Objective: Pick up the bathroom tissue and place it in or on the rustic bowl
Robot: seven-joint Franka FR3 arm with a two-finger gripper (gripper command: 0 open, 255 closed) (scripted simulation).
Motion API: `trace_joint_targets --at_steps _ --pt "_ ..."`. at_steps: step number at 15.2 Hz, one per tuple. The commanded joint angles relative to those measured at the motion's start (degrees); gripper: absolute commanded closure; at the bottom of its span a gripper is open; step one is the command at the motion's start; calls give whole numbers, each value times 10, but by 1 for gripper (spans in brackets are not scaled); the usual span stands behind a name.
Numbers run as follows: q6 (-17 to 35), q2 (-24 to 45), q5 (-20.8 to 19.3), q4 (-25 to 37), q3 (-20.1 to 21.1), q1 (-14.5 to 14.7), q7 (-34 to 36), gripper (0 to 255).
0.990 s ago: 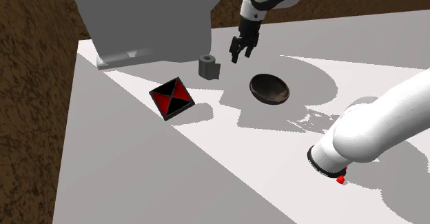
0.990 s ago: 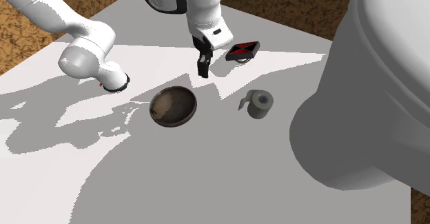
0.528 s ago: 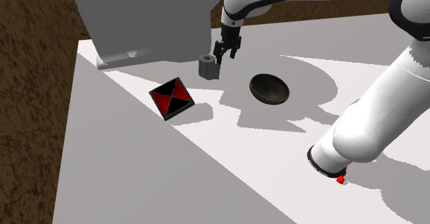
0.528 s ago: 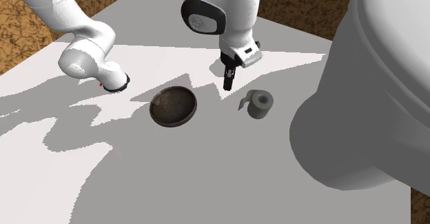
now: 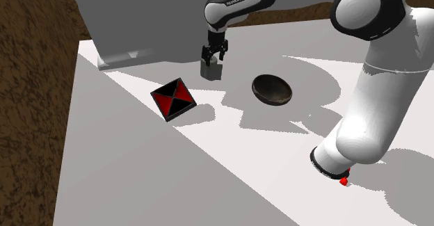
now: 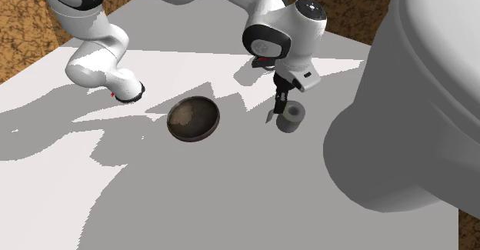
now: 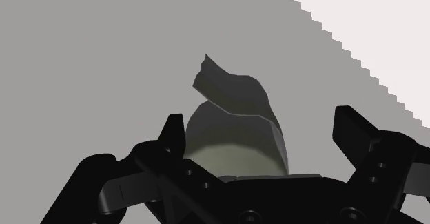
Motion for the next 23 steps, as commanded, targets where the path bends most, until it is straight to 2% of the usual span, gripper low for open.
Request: trace_joint_targets --at_steps 1,7,14,15,23 --pt "8 15 -1 7 0 0 1 0" --pt "46 30 -1 -15 0 0 1 0" --pt "45 30 -1 -15 0 0 1 0" --pt "45 30 -1 -15 0 0 1 255" --pt "45 30 -1 -15 0 0 1 255"
